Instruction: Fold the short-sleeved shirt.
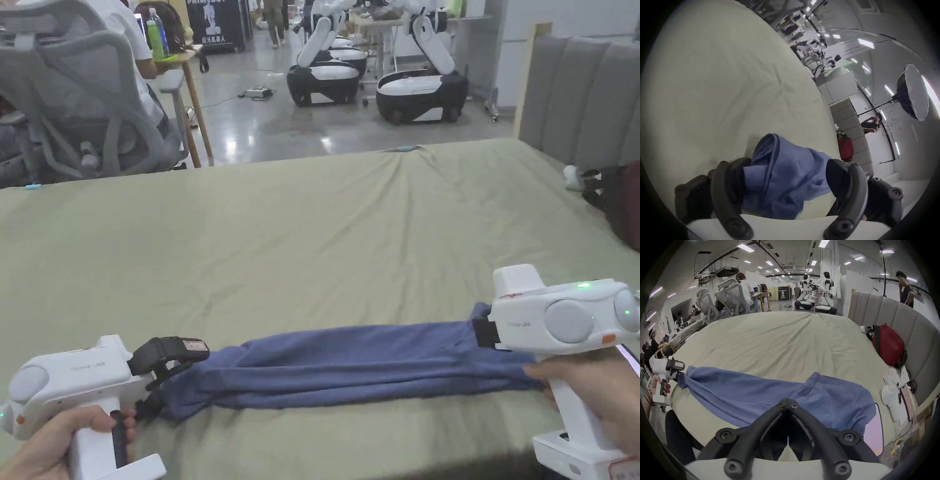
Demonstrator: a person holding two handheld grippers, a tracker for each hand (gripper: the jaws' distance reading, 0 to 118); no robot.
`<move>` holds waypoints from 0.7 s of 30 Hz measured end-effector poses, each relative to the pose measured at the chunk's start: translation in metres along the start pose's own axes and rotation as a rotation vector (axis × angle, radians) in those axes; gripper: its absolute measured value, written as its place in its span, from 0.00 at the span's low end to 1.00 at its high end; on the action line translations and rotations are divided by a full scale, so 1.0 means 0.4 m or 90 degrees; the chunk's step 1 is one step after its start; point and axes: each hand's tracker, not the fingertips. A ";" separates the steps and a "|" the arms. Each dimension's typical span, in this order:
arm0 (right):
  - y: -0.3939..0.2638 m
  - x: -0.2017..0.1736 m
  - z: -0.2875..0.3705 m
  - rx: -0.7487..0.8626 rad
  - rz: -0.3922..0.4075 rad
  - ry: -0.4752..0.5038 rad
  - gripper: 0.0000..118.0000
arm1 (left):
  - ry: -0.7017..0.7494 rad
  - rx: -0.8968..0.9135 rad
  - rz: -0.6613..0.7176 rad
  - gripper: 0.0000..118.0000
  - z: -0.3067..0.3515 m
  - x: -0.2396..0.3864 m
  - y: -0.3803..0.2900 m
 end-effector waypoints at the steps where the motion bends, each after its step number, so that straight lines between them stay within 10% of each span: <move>1: 0.003 -0.002 -0.002 -0.002 0.000 0.001 0.00 | -0.023 0.016 -0.021 0.81 -0.011 0.012 -0.007; 5: -0.001 -0.001 -0.007 -0.011 0.005 -0.004 0.00 | -0.095 -0.020 0.003 0.77 -0.067 0.025 -0.005; 9: -0.005 0.010 -0.013 -0.014 -0.001 -0.007 0.00 | -0.049 -0.062 -0.066 0.27 -0.109 0.054 -0.034; 21: -0.003 0.005 -0.011 -0.004 -0.012 0.004 0.00 | 0.032 0.065 -0.094 0.20 0.124 -0.018 0.046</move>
